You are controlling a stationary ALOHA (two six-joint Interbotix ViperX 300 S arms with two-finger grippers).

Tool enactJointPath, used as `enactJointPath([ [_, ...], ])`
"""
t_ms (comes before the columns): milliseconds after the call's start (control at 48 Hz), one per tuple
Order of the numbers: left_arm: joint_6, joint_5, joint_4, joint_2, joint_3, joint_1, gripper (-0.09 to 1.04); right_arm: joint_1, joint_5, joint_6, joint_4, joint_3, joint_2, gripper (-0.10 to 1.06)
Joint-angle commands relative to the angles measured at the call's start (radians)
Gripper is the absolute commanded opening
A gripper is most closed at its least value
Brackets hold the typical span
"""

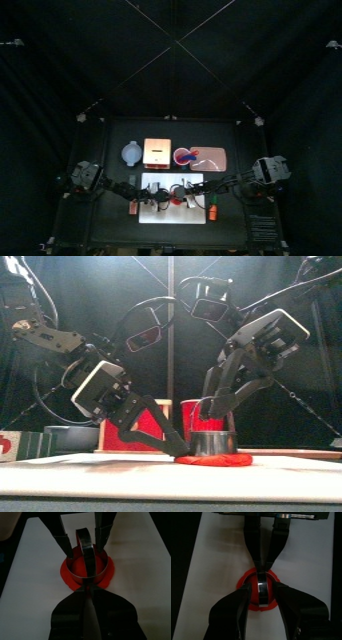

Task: Get the cutter from the drawer then cut the dough then place the extra dough in the bowl
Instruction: Place the extra dough in the bowl

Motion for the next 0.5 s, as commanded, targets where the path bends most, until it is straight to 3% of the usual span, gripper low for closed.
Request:
enactJointPath([
  [21, 0.0, 0.008, -0.006, 0.0, -0.003, 0.003, 0.58, -0.002, 0.006, 0.003, -0.005, -0.023, -0.04, 0.72],
  [312, 0.0, 0.008, -0.006, -0.002, -0.003, 0.003, 0.58, 0.002, -0.009, -0.009, -0.011, -0.026, -0.049, 0.45],
  [500, 0.0, 0.008, -0.006, -0.002, 0.002, 0.003, 0.58, 0.002, -0.005, -0.002, -0.051, -0.021, -0.118, 0.37],
])
